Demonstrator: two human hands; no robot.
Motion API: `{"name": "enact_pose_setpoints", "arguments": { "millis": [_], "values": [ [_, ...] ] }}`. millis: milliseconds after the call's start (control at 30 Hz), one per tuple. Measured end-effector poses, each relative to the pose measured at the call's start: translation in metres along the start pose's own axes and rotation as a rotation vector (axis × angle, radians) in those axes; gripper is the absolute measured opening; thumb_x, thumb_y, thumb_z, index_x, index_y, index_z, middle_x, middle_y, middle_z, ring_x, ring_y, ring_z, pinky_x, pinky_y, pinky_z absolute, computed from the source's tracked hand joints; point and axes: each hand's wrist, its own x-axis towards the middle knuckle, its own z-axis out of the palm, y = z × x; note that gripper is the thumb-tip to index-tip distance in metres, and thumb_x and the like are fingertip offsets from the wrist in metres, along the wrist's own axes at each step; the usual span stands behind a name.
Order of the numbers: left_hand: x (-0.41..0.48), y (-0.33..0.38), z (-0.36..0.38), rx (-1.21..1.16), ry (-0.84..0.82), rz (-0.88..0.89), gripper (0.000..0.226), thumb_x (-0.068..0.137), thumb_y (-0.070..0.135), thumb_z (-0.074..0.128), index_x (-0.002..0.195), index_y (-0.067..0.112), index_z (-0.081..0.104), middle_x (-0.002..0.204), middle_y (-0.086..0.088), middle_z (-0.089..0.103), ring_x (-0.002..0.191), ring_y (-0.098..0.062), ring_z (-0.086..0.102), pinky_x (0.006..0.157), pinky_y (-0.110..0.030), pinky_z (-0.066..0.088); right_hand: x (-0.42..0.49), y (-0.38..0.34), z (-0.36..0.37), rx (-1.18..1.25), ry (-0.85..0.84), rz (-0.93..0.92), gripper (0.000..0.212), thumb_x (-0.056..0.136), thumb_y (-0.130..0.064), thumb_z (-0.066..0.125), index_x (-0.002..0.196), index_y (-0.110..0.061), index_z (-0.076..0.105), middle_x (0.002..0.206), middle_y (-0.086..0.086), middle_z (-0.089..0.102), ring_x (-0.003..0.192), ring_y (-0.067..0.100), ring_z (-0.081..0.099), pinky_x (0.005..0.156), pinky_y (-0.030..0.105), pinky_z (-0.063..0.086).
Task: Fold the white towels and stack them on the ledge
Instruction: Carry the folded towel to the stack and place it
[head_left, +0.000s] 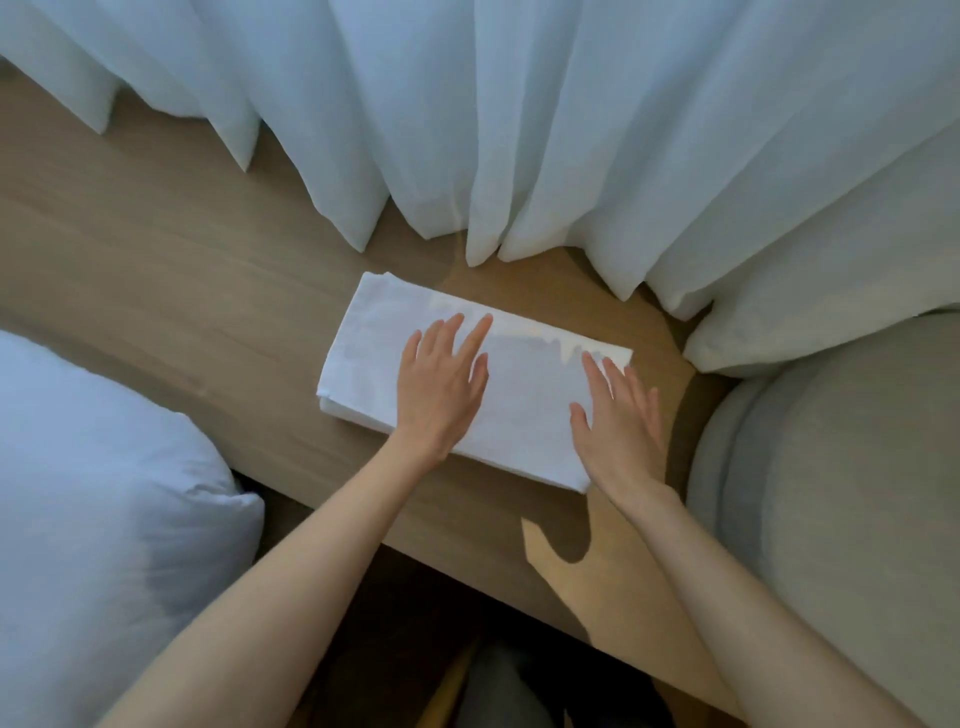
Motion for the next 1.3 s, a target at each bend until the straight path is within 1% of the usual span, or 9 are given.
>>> {"name": "enact_pose_setpoints", "arguments": {
  "millis": [133, 300, 500, 600, 700, 867, 967, 1133, 1300],
  "values": [
    [-0.017, 0.047, -0.035, -0.029, 0.075, 0.108, 0.043, 0.099, 0.032, 0.043, 0.141, 0.023, 0.044, 0.139, -0.007, 0.052, 0.128, -0.025, 0.047, 0.108, -0.042, 0.034, -0.033, 0.012, -0.047, 0.041, 0.022, 0.018, 0.053, 0.101, -0.033, 0.037, 0.151, -0.026, 0.019, 0.158, -0.002, 0.021, 0.147, 0.02, 0.01, 0.118, 0.04, -0.002],
    [-0.045, 0.108, -0.073, -0.026, 0.107, 0.205, 0.043, 0.102, 0.032, 0.036, 0.144, 0.026, 0.039, 0.141, -0.002, 0.05, 0.132, -0.022, 0.043, 0.112, -0.04, 0.026, -0.075, 0.049, -0.108, 0.026, 0.142, 0.054, 0.052, 0.101, -0.031, 0.04, 0.15, -0.022, 0.026, 0.155, 0.0, 0.03, 0.145, 0.019, 0.02, 0.119, 0.045, 0.016],
    [-0.086, 0.197, -0.103, -0.1, 0.126, 0.318, 0.042, 0.101, 0.028, 0.036, 0.143, 0.025, 0.042, 0.14, 0.0, 0.051, 0.131, -0.022, 0.043, 0.115, -0.039, 0.021, -0.142, 0.116, -0.163, -0.009, 0.271, 0.052, 0.046, 0.1, -0.027, 0.039, 0.145, -0.018, 0.037, 0.146, 0.002, 0.043, 0.134, 0.02, 0.037, 0.111, 0.042, 0.028],
    [-0.12, 0.249, -0.112, -0.129, 0.148, 0.409, 0.041, 0.099, 0.027, 0.042, 0.14, 0.022, 0.047, 0.138, -0.003, 0.053, 0.129, -0.021, 0.046, 0.115, -0.042, 0.024, -0.191, 0.158, -0.18, 0.002, 0.345, 0.101, 0.044, 0.098, -0.025, 0.044, 0.141, -0.017, 0.041, 0.141, 0.003, 0.048, 0.129, 0.023, 0.041, 0.108, 0.042, 0.029],
    [-0.161, 0.303, -0.118, -0.128, 0.212, 0.517, 0.039, 0.097, 0.022, 0.048, 0.136, 0.017, 0.052, 0.133, -0.006, 0.057, 0.123, -0.023, 0.052, 0.11, -0.042, 0.03, -0.245, 0.2, -0.192, 0.013, 0.399, 0.159, 0.046, 0.097, -0.027, 0.045, 0.142, -0.017, 0.041, 0.142, 0.003, 0.048, 0.13, 0.023, 0.04, 0.11, 0.044, 0.027],
    [-0.242, 0.392, -0.13, -0.126, 0.207, 0.653, 0.042, 0.098, 0.024, 0.042, 0.139, 0.017, 0.046, 0.136, -0.007, 0.054, 0.127, -0.025, 0.048, 0.111, -0.046, 0.03, -0.35, 0.271, -0.212, 0.024, 0.494, 0.238, 0.046, 0.098, -0.029, 0.044, 0.143, -0.017, 0.041, 0.141, 0.003, 0.048, 0.129, 0.023, 0.042, 0.111, 0.043, 0.028],
    [-0.29, 0.443, -0.141, -0.139, 0.202, 0.755, 0.043, 0.1, 0.027, 0.036, 0.143, 0.018, 0.041, 0.141, -0.006, 0.049, 0.131, -0.022, 0.043, 0.114, -0.044, 0.024, -0.415, 0.312, -0.231, 0.018, 0.553, 0.288, 0.045, 0.098, -0.03, 0.044, 0.141, -0.017, 0.043, 0.139, 0.003, 0.051, 0.129, 0.023, 0.043, 0.111, 0.043, 0.027],
    [-0.357, 0.541, -0.17, -0.149, 0.177, 0.883, 0.044, 0.102, 0.028, 0.034, 0.144, 0.019, 0.038, 0.145, -0.005, 0.045, 0.135, -0.022, 0.039, 0.115, -0.042, 0.02, -0.515, 0.375, -0.264, 0.04, 0.641, 0.405, 0.042, 0.098, -0.03, 0.047, 0.138, -0.019, 0.048, 0.137, 0.002, 0.053, 0.126, 0.023, 0.046, 0.106, 0.04, 0.033],
    [-0.403, 0.618, -0.192, -0.133, 0.131, 1.02, 0.047, 0.103, 0.032, 0.028, 0.149, 0.024, 0.029, 0.152, -0.001, 0.034, 0.14, -0.019, 0.029, 0.117, -0.038, 0.013, -0.587, 0.427, -0.291, 0.068, 0.654, 0.525, 0.042, 0.099, -0.03, 0.043, 0.14, -0.019, 0.045, 0.14, 0.001, 0.05, 0.129, 0.023, 0.044, 0.106, 0.039, 0.034]
  ]
}}
